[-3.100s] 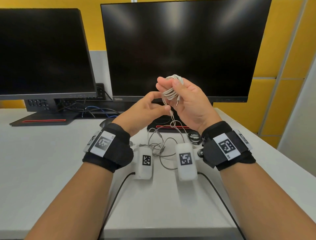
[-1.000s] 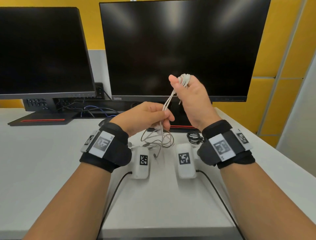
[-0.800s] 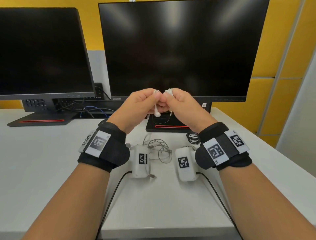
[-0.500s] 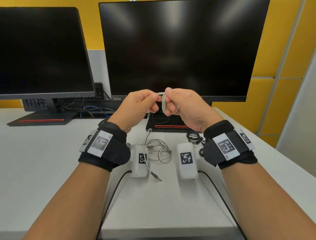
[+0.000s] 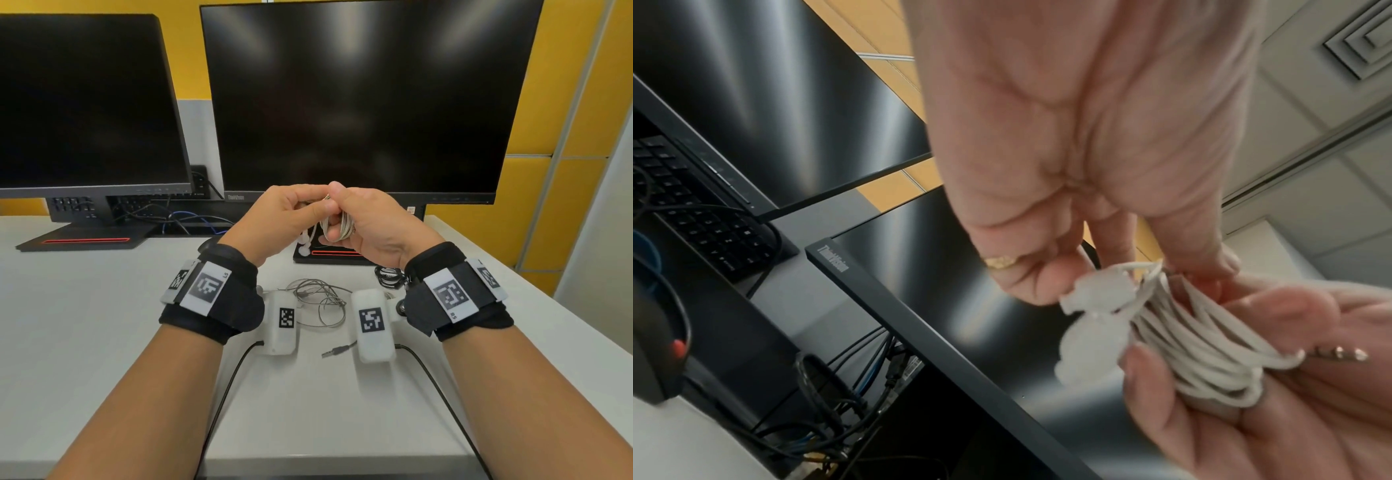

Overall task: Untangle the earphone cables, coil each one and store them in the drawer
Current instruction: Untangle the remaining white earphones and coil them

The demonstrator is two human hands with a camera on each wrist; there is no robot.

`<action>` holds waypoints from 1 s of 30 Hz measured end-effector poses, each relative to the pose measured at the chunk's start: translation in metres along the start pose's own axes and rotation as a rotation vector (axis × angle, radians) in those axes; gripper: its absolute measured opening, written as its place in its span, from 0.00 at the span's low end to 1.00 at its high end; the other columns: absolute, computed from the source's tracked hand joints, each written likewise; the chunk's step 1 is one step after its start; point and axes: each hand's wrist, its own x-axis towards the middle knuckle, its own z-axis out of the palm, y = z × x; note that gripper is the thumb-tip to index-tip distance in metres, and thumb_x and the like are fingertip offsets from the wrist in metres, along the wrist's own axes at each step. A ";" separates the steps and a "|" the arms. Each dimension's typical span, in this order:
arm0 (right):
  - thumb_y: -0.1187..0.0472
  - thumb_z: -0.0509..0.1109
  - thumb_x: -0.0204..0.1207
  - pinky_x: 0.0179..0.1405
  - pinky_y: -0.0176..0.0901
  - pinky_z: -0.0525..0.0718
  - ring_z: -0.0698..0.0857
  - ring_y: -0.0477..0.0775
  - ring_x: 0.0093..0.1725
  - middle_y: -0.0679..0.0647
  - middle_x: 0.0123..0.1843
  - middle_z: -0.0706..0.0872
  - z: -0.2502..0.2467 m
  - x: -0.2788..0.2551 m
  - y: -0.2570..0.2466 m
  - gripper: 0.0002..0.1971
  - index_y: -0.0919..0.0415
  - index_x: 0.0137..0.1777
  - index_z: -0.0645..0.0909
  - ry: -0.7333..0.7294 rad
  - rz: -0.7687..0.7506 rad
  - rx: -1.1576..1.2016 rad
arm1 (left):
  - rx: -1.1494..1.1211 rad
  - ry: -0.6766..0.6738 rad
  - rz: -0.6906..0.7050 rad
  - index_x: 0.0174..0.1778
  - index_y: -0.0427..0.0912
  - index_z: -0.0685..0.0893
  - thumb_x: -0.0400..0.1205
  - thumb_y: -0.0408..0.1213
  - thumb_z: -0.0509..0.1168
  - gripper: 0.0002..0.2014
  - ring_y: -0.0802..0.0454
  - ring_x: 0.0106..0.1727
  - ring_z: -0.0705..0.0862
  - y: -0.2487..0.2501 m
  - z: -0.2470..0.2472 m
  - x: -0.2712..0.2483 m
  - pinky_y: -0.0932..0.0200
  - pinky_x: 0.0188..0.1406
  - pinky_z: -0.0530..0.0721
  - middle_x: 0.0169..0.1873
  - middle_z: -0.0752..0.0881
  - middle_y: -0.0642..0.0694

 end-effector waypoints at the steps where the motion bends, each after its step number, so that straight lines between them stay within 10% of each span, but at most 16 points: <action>1: 0.52 0.55 0.88 0.54 0.50 0.88 0.78 0.46 0.29 0.50 0.32 0.79 0.001 -0.001 0.000 0.15 0.61 0.55 0.80 -0.015 0.011 0.004 | -0.003 -0.012 -0.004 0.62 0.50 0.86 0.84 0.43 0.64 0.12 0.63 0.57 0.85 0.000 0.000 0.000 0.67 0.58 0.82 0.53 0.89 0.55; 6: 0.54 0.62 0.86 0.47 0.49 0.90 0.81 0.48 0.31 0.52 0.30 0.81 -0.002 0.000 -0.001 0.16 0.63 0.39 0.77 0.014 -0.010 -0.011 | 0.003 0.047 -0.010 0.53 0.50 0.88 0.84 0.39 0.65 0.08 0.61 0.46 0.86 -0.002 -0.003 0.001 0.69 0.46 0.83 0.46 0.90 0.50; 15: 0.63 0.70 0.81 0.52 0.51 0.90 0.89 0.55 0.48 0.56 0.44 0.90 -0.004 0.004 0.005 0.05 0.56 0.51 0.87 0.193 -0.152 -0.383 | 0.095 0.191 -0.058 0.58 0.45 0.88 0.83 0.39 0.66 0.10 0.72 0.34 0.83 -0.008 -0.004 0.005 0.77 0.33 0.79 0.39 0.88 0.55; 23: 0.62 0.63 0.85 0.45 0.37 0.87 0.86 0.44 0.39 0.52 0.42 0.88 -0.003 0.005 0.005 0.10 0.59 0.57 0.87 0.320 -0.215 -0.602 | 0.104 0.168 -0.097 0.56 0.45 0.89 0.80 0.39 0.70 0.10 0.63 0.38 0.85 -0.008 0.001 0.005 0.68 0.39 0.83 0.43 0.90 0.50; 30: 0.62 0.63 0.85 0.51 0.50 0.90 0.88 0.51 0.42 0.53 0.40 0.86 -0.009 0.009 0.006 0.08 0.57 0.50 0.85 0.412 -0.215 -0.568 | 0.193 0.166 -0.164 0.47 0.46 0.91 0.80 0.40 0.70 0.05 0.57 0.42 0.84 -0.007 0.000 0.006 0.64 0.40 0.83 0.40 0.89 0.49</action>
